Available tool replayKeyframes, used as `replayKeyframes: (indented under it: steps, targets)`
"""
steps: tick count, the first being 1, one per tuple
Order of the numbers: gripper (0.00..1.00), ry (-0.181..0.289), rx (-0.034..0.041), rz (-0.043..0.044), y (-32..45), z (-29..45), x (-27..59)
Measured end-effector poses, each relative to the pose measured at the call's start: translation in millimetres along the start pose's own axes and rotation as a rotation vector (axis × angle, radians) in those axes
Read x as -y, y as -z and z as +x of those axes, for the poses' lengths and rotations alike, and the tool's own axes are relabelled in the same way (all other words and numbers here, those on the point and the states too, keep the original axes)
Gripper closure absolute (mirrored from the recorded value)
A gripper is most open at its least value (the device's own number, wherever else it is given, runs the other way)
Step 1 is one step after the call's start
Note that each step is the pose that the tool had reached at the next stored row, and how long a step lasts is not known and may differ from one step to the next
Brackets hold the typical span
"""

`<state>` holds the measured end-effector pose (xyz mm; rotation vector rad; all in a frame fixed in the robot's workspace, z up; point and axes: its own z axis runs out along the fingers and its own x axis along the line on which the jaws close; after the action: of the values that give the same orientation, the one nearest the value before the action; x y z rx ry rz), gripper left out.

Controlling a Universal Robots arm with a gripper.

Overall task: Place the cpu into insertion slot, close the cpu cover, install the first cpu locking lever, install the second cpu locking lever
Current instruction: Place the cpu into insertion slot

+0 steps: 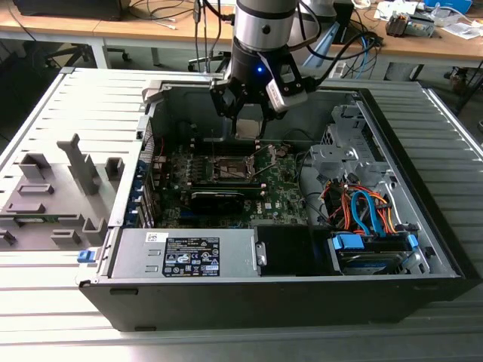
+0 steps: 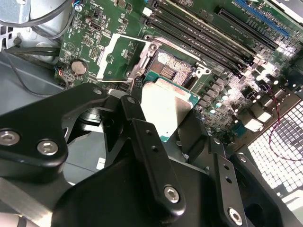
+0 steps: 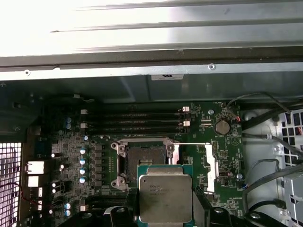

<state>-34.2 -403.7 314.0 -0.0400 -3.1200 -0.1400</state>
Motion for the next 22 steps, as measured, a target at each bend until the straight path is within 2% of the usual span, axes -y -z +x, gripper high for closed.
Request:
replayKeyframes:
  steps: [13, 22]
  targets:
    - [0.46, -0.004, 0.0003, -0.0001, -0.2, 0.0, 0.2]
    - [0.46, -0.049, 0.0045, 0.0008, -0.2, 0.0, 0.2]
